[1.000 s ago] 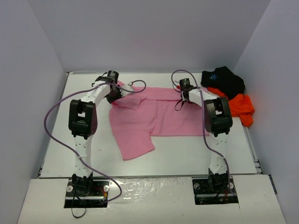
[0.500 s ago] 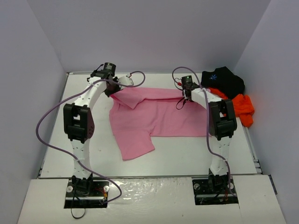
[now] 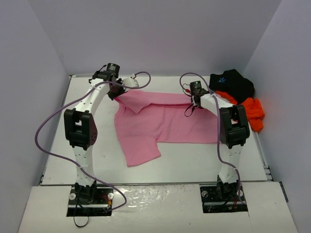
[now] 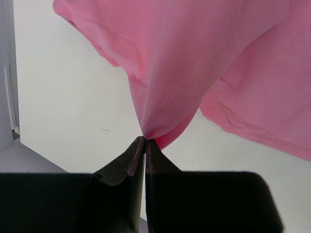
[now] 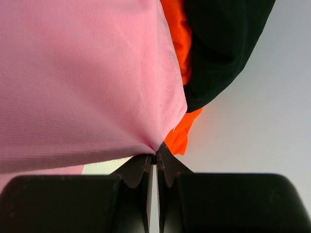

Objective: Fold and stack the t-shirts

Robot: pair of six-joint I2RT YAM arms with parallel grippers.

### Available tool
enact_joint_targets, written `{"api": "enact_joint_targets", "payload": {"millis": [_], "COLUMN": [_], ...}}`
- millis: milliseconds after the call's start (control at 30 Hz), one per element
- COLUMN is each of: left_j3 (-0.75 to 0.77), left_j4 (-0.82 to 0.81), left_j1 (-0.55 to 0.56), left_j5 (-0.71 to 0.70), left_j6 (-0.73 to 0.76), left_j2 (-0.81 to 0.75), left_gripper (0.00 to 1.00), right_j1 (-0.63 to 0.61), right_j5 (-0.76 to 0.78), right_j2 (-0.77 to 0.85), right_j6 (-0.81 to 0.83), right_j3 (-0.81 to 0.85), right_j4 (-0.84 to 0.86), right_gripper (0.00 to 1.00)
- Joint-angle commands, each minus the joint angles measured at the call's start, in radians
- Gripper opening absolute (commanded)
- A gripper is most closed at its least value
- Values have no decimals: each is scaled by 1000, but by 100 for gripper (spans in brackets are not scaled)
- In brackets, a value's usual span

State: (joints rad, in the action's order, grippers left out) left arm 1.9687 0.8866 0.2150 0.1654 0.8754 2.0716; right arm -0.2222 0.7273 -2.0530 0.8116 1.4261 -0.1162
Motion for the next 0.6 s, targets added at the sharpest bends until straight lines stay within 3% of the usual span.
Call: {"api": "enact_joint_targets", "payload": {"millis": [0,567], "left_j3": [88,310], "left_j4": [17,114], "left_j1": [-8,-18], "left_j5": [-7,39], "left_j6": [-18,-51], "left_j2": [-94,-94], "left_gripper": [0,0], "right_j1": [11,64], "right_j5": [33,50], "right_j2": [88,147], "right_j6": [0,30], "right_j3": [29,195], "right_j4": [18,20], "right_gripper": [0,0]}}
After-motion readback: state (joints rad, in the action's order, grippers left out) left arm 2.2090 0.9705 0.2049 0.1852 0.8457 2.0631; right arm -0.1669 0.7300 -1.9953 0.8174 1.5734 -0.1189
